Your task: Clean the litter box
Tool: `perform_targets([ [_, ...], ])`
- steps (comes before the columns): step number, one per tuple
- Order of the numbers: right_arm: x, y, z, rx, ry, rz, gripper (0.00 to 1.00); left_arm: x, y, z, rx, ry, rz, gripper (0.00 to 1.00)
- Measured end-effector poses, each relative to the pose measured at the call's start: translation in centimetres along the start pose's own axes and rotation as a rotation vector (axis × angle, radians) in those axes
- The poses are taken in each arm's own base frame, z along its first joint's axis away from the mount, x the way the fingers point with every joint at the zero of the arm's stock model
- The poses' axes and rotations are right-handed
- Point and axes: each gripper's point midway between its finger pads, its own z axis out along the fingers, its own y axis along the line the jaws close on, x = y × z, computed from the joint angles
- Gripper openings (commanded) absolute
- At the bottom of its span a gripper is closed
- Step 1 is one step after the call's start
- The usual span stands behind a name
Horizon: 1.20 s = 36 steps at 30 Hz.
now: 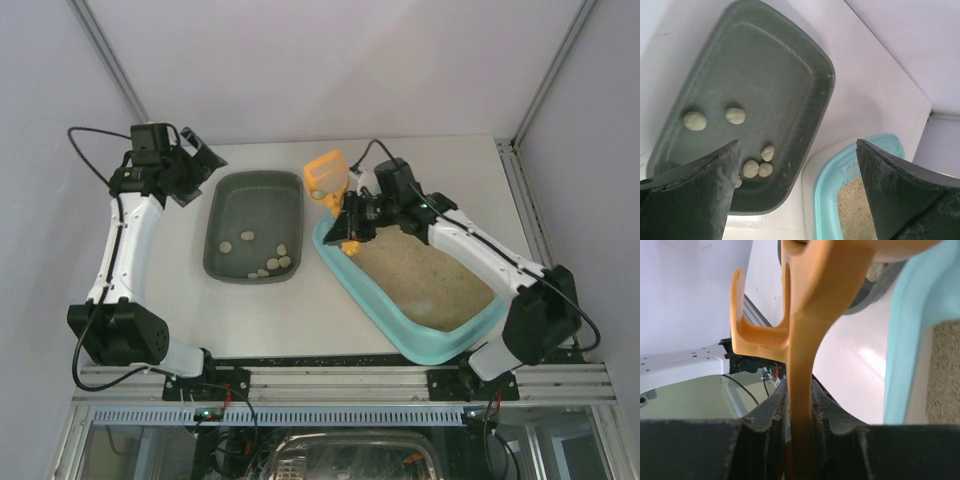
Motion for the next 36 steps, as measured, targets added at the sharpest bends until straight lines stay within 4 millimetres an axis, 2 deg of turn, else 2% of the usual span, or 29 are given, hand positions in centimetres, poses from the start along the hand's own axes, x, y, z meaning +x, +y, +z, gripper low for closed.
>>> perform_targets([
  [3,0.1,0.6,2.8,0.034,0.077,-0.036,0.00,-1.2,1.7,-0.9,-0.031,-0.038,-0.075,1.00],
  [7,0.0,0.4,6.9,0.121,0.170,-0.131,0.00,-0.7,3.7,-1.9,-0.042,-0.041,-0.140,1.00],
  [10,0.2,-0.2,9.8,0.198,0.223,-0.220,0.00,-0.6,4.4,-2.2,-0.029,-0.029,-0.172,1.00],
  [12,0.8,-1.1,10.8,0.247,0.249,-0.249,0.00,-0.7,4.5,-2.1,-0.005,-0.030,-0.186,1.00],
  [15,2.5,-3.1,11.3,0.364,0.299,-0.297,0.00,-0.7,4.3,-2.1,0.032,-0.024,-0.196,1.00],
  [17,3.1,-4.5,11.4,0.449,0.312,-0.340,0.00,-0.7,3.7,-2.2,0.076,-0.019,-0.188,1.00],
  [22,3.5,-6.4,10.8,0.636,0.306,-0.485,0.00,-0.3,0.3,-2.5,0.291,0.027,-0.154,1.00],
  [27,3.2,-6.2,10.7,0.753,0.267,-0.647,0.00,0.0,-2.9,-3.1,0.499,0.068,-0.159,1.00],
  [31,3.3,-6.3,10.7,0.828,0.255,-0.749,0.00,-0.9,-5.2,-4.2,0.626,0.069,-0.157,1.00],
  [36,3.8,-6.9,11.3,0.897,0.263,-0.832,0.00,-1.5,-6.7,-5.0,0.733,0.074,-0.193,1.00],
])
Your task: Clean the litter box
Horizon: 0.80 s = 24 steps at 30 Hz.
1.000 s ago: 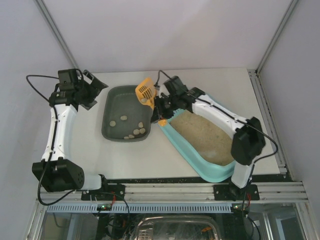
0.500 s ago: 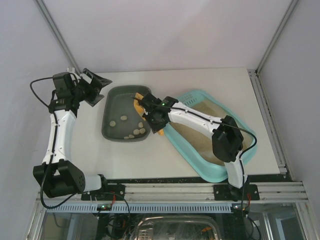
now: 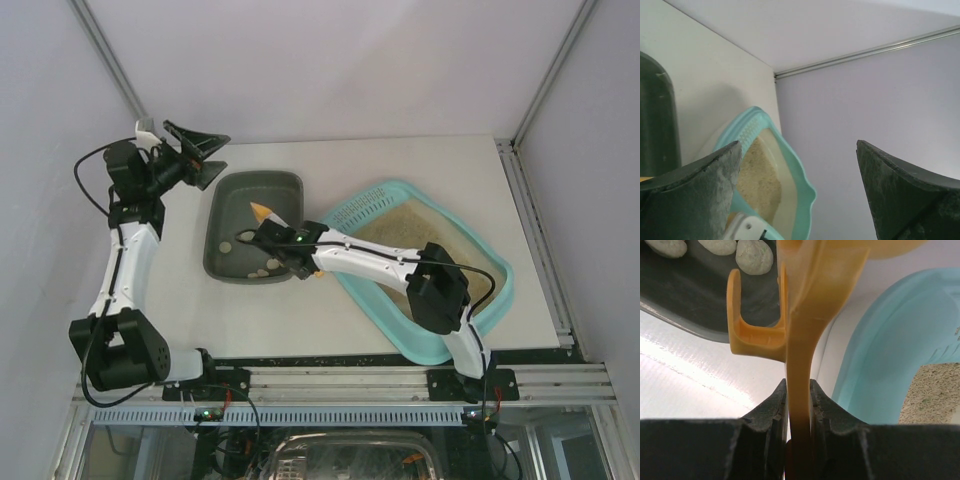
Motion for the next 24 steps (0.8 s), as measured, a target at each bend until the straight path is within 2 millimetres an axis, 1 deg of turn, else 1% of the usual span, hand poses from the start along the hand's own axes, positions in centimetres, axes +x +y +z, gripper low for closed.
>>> perform_targets([
  [4,0.2,-0.1,0.5,0.047,0.004,-0.037,0.00,-0.1,-0.6,0.4,0.058,0.007,-0.048,1.00],
  [11,-0.3,-0.5,0.8,0.096,-0.029,-0.081,0.00,-0.5,-2.2,0.4,0.142,0.002,-0.090,1.00],
  [13,0.0,0.0,1.2,0.098,-0.036,-0.120,0.00,-0.5,-2.7,0.4,0.165,0.002,-0.096,1.00],
  [17,1.4,1.4,1.9,0.117,-0.030,-0.242,0.00,-0.6,-3.2,0.3,0.206,0.001,-0.116,1.00],
  [18,1.6,1.4,2.0,0.131,-0.029,-0.260,0.00,-0.8,-3.3,0.4,0.215,-0.001,-0.117,1.00],
  [21,1.9,0.9,2.2,0.192,-0.036,-0.293,0.00,-1.0,-3.4,0.6,0.235,-0.002,-0.129,1.00],
  [24,1.2,0.2,2.2,0.245,-0.069,-0.278,0.00,-1.0,-3.1,0.8,0.247,0.000,-0.149,1.00],
])
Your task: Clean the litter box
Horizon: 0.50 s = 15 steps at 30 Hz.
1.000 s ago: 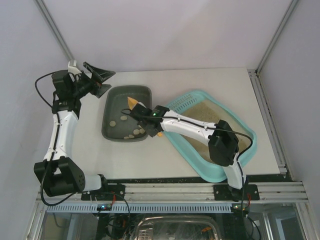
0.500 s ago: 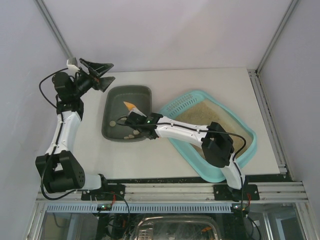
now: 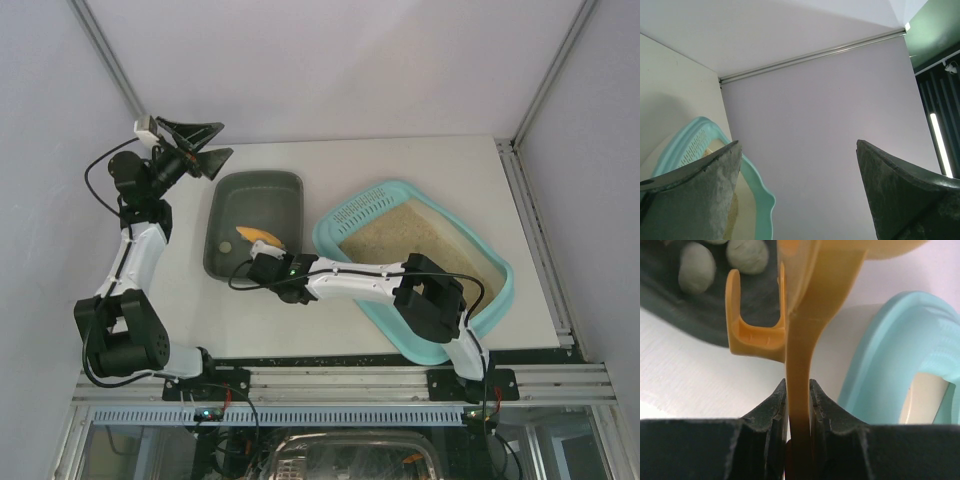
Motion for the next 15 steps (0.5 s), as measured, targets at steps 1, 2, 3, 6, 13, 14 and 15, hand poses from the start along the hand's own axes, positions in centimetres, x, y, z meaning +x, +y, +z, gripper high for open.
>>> perform_targets([
  [1,-0.2,-0.3,0.1,0.014,-0.008,0.007,0.00,0.0,0.1,0.0,0.002,0.001,-0.005,1.00],
  [2,-0.4,-0.8,0.2,0.026,-0.016,0.015,0.00,0.0,0.2,0.0,0.002,0.001,-0.012,1.00],
  [3,-0.6,-1.1,0.3,0.035,-0.023,0.022,0.00,0.0,0.2,0.0,0.003,0.001,-0.015,1.00],
  [6,-1.0,-1.7,0.4,0.040,-0.032,0.053,0.00,0.1,0.2,0.0,0.010,0.003,-0.020,1.00],
  [13,-1.8,-1.6,-2.5,-0.287,-0.086,0.227,0.00,-0.1,0.4,-0.2,0.004,-0.003,-0.020,1.00],
  [14,-2.1,-2.2,-3.7,-0.362,-0.113,0.277,0.00,-0.2,0.6,-0.2,-0.006,-0.005,-0.020,1.00],
  [15,-2.6,-3.2,-5.3,-0.456,-0.156,0.348,0.00,-0.2,1.2,-0.3,-0.027,-0.006,-0.023,1.00],
])
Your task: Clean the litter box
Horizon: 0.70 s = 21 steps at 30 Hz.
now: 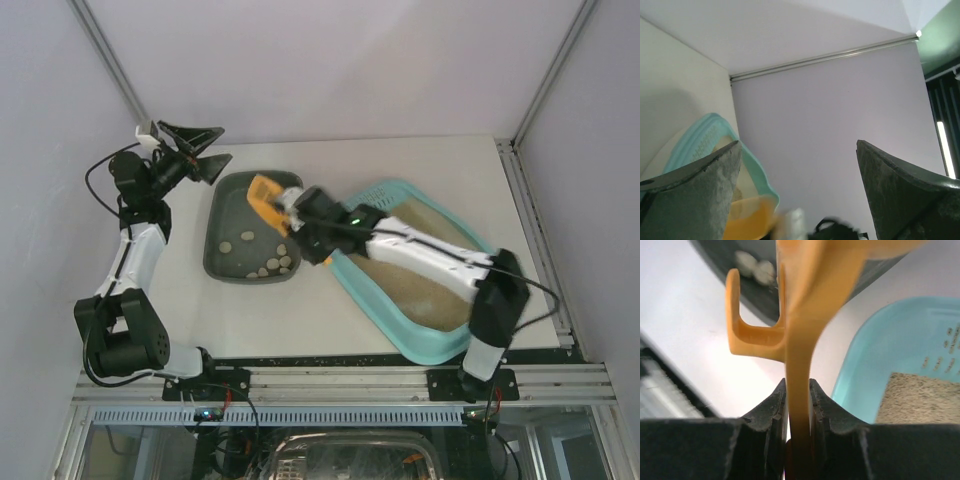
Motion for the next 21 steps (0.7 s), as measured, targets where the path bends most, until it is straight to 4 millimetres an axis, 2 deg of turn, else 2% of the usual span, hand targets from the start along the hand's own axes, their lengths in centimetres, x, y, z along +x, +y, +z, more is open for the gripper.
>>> perform_targets([
  [4,-2.4,-1.4,-7.7,-0.283,-0.190,0.223,0.00,-0.1,3.3,-0.2,-0.132,-0.003,-0.004,1.00],
  [6,-2.4,-2.5,-11.0,-0.373,-0.265,0.309,0.00,-0.2,4.8,-0.5,-0.212,-0.005,0.010,1.00],
  [8,-2.0,-2.2,-13.4,-0.468,-0.297,0.355,0.00,-0.5,5.6,-1.0,-0.282,-0.008,0.046,1.00],
  [10,-1.3,-1.5,-14.4,-0.550,-0.292,0.393,0.00,-0.9,5.8,-1.5,-0.335,-0.018,0.094,1.00],
  [13,0.4,-1.2,-14.9,-0.651,-0.240,0.478,0.00,-1.5,5.7,-2.6,-0.385,-0.038,0.150,1.00],
  [17,1.9,-3.4,-15.6,-0.686,-0.227,0.614,0.00,-2.4,6.4,-4.1,-0.440,-0.073,0.159,1.00],
  [21,3.4,-5.7,-17.4,-0.684,-0.260,0.730,0.00,-2.9,7.4,-4.8,-0.489,-0.095,0.149,1.00],
])
